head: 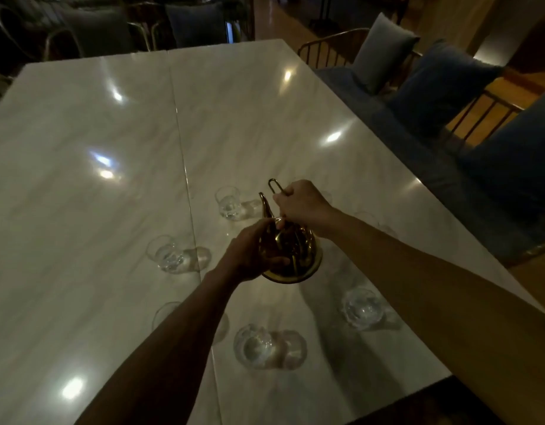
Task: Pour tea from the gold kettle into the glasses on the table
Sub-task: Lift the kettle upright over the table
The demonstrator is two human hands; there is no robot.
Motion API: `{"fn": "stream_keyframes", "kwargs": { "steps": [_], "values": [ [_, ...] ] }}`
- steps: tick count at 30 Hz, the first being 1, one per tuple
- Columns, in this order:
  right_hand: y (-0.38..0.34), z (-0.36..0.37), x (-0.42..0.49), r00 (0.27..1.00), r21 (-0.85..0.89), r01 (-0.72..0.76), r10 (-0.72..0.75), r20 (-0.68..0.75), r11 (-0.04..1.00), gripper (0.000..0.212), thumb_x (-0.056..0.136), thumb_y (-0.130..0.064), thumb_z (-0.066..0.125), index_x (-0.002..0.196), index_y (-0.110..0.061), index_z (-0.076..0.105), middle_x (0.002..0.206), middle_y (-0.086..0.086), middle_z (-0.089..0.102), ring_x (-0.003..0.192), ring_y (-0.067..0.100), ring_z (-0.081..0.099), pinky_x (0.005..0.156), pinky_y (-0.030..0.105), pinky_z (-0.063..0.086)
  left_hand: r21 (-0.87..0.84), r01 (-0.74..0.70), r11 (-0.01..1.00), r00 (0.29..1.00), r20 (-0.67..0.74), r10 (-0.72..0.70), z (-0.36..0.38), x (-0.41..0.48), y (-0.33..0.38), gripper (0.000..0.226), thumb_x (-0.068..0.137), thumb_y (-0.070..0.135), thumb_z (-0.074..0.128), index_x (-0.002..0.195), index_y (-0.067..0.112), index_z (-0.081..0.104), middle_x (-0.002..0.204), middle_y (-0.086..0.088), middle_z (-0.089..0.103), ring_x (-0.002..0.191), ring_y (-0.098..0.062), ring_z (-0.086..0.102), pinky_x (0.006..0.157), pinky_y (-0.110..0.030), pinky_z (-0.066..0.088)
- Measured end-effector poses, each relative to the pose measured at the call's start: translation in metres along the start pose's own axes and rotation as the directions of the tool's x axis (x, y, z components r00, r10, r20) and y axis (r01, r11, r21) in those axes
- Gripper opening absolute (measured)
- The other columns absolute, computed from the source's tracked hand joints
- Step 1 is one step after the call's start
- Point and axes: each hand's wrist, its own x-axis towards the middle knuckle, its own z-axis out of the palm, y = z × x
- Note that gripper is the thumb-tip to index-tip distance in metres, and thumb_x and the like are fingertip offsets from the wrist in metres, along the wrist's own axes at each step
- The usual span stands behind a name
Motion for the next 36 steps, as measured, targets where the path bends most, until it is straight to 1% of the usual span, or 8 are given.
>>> {"fn": "stream_keyframes", "kwargs": {
  "steps": [10, 17, 21, 25, 27, 30, 33, 36],
  "values": [
    [0.041, 0.042, 0.023, 0.989, 0.036, -0.098, 0.094, 0.110, 0.994, 0.025, 0.099, -0.020, 0.049, 0.095, -0.002, 0.065, 0.070, 0.013, 0.071, 0.069, 0.027, 0.075, 0.072, 0.043, 0.061, 0.061, 0.158, 0.986, 0.986, 0.050, -0.161, 0.023, -0.001, -0.045, 0.087, 0.065, 0.049, 0.083, 0.141, 0.034, 0.043, 0.132, 0.004, 0.063, 0.118, -0.020, 0.062, 0.090, -0.048, 0.057],
    [0.049, 0.047, 0.028, 0.990, 0.043, -0.099, 0.094, 0.103, 0.994, 0.022, 0.100, -0.021, 0.047, 0.090, -0.008, 0.061, 0.070, 0.008, 0.068, 0.062, 0.020, 0.071, 0.070, 0.033, 0.058, 0.078, 0.188, 0.979, 0.979, 0.059, -0.193, 0.027, 0.005, -0.054, 0.085, 0.070, 0.030, 0.086, 0.143, 0.027, 0.043, 0.132, -0.001, 0.063, 0.119, -0.024, 0.062, 0.091, -0.050, 0.057],
    [0.052, 0.051, 0.028, 0.988, 0.098, -0.119, 0.107, 0.114, 0.988, 0.022, 0.100, -0.021, 0.047, 0.083, -0.012, 0.057, 0.069, 0.008, 0.067, 0.062, 0.020, 0.071, 0.077, 0.040, 0.061, 0.061, 0.194, 0.979, 0.976, 0.092, -0.199, 0.030, 0.007, -0.056, 0.088, 0.064, 0.039, 0.080, 0.142, 0.029, 0.042, 0.131, 0.000, 0.062, 0.119, -0.023, 0.062, 0.091, -0.051, 0.056],
    [0.050, 0.054, 0.026, 0.986, 0.139, -0.140, 0.126, 0.106, 0.980, 0.016, 0.101, -0.021, 0.046, 0.090, -0.012, 0.054, 0.072, 0.007, 0.066, 0.060, 0.018, 0.070, 0.069, 0.034, 0.061, 0.061, 0.207, 0.976, 0.970, 0.114, -0.213, 0.032, 0.010, -0.064, 0.083, 0.064, 0.035, 0.077, 0.140, 0.034, 0.041, 0.131, 0.004, 0.060, 0.120, -0.022, 0.060, 0.092, -0.051, 0.055],
    [0.050, 0.056, 0.025, 0.985, 0.160, -0.149, 0.133, 0.107, 0.976, 0.016, 0.101, -0.021, 0.046, 0.101, -0.008, 0.055, 0.073, 0.006, 0.065, 0.059, 0.016, 0.069, 0.067, 0.032, 0.061, 0.067, 0.203, 0.977, 0.972, 0.111, -0.209, 0.031, 0.011, -0.061, 0.085, 0.065, 0.034, 0.076, 0.142, 0.032, 0.040, 0.130, 0.004, 0.058, 0.120, -0.021, 0.059, 0.092, -0.048, 0.056],
    [0.051, 0.060, 0.023, 0.986, 0.176, -0.151, 0.134, 0.104, 0.973, 0.017, 0.101, -0.021, 0.047, 0.104, -0.007, 0.055, 0.069, 0.006, 0.066, 0.059, 0.016, 0.069, 0.069, 0.034, 0.062, 0.069, 0.209, 0.975, 0.968, 0.126, -0.216, 0.033, 0.011, -0.066, 0.077, 0.077, 0.017, 0.080, 0.145, 0.021, 0.043, 0.114, 0.013, 0.058, 0.116, -0.017, 0.059, 0.094, -0.031, 0.055],
    [0.050, 0.062, 0.020, 0.987, 0.203, -0.151, 0.135, 0.090, 0.968, 0.014, 0.102, -0.020, 0.046, 0.102, -0.008, 0.054, 0.071, 0.005, 0.065, 0.056, 0.012, 0.067, 0.060, 0.027, 0.060, 0.097, 0.181, 0.979, 0.974, 0.122, -0.192, 0.032, 0.010, -0.067, 0.080, 0.073, 0.013, 0.082, 0.141, 0.027, 0.044, 0.121, 0.003, 0.053, 0.115, -0.025, 0.057, 0.093, -0.048, 0.055],
    [0.050, 0.064, 0.019, 0.987, 0.208, -0.155, 0.144, 0.070, 0.966, 0.021, 0.102, -0.021, 0.046, 0.112, -0.004, 0.054, 0.077, 0.005, 0.066, 0.053, 0.008, 0.067, 0.051, 0.021, 0.055, 0.081, 0.163, 0.983, 0.977, 0.128, -0.173, 0.033, 0.010, -0.071, 0.079, 0.073, 0.016, 0.082, 0.139, 0.034, 0.043, 0.124, -0.002, 0.051, 0.113, -0.026, 0.057, 0.088, -0.051, 0.056]
  ]
}}
